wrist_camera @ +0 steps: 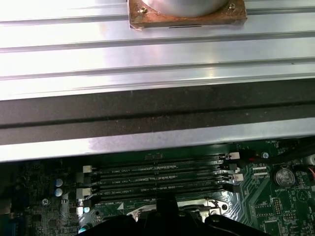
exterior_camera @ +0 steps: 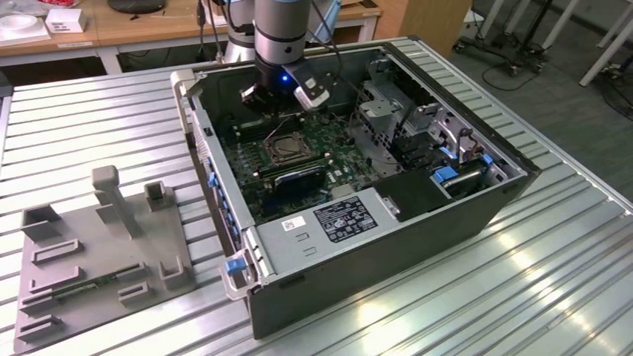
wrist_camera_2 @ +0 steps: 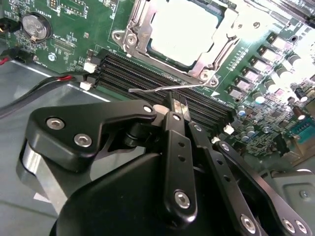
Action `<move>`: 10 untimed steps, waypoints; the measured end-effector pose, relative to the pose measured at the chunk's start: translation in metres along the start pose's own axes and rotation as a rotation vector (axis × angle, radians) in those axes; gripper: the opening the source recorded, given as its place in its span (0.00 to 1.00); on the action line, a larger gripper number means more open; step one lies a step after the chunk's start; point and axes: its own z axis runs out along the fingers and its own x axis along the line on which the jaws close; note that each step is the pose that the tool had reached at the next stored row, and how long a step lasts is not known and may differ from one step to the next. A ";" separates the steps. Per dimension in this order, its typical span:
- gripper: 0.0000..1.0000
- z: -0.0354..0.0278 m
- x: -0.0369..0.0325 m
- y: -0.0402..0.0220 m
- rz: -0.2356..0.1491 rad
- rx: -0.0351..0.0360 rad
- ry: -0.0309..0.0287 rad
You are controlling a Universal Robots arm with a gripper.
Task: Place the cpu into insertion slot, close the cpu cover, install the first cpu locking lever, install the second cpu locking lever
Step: 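Install the first cpu locking lever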
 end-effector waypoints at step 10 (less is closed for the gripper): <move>0.11 0.0003 -0.0011 0.0000 0.001 -0.0201 0.0017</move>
